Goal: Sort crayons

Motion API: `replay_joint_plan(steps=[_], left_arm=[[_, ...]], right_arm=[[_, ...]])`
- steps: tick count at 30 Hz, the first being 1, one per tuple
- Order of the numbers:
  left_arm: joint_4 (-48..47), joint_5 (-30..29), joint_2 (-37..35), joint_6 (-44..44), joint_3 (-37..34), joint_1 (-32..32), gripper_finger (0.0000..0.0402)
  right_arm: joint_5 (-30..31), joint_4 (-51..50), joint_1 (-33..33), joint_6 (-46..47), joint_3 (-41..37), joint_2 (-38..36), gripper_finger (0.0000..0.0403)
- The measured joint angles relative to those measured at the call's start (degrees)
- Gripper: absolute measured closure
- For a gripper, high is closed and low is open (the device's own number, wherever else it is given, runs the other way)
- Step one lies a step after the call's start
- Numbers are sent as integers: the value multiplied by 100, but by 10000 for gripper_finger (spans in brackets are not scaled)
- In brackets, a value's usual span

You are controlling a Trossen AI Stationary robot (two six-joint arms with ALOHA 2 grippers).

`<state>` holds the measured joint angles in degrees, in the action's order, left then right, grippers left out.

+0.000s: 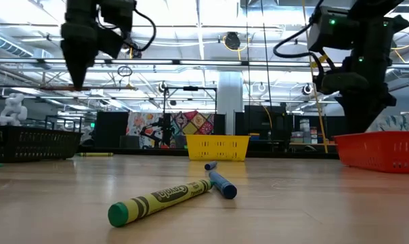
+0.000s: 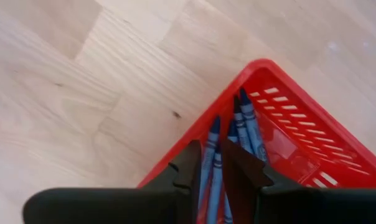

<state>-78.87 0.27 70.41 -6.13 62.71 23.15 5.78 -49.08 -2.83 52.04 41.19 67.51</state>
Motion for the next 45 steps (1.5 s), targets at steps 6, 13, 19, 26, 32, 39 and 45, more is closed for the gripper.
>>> replay_joint_plan(steps=[6, 13, 19, 26, 32, 39, 45], left_arm=[[177, 8, -400, -412, -699, -368, 401], [668, 71, -573, -568, -1392, -600, 401], [949, 102, -560, -569, -1737, -681, 401], [1252, 103, -566, -571, -2103, -679, 401], [1689, 103, -562, -561, -2430, -679, 401], [1930, 105, -525, -788, -2430, -679, 394], [2008, 114, -529, -1738, -2454, -679, 390]], right_arm=[[-1, 213, -1, -89, 0, 2, 352], [-194, 221, -2, -25, 0, 0, 353], [-612, 219, -1, -23, 141, 0, 354], [-602, 420, 34, -46, 550, 1, 354], [-606, 1241, 105, -265, 640, 0, 354], [-596, 1840, 107, -501, 640, 2, 354], [-594, 1887, 107, -526, 640, 2, 354]])
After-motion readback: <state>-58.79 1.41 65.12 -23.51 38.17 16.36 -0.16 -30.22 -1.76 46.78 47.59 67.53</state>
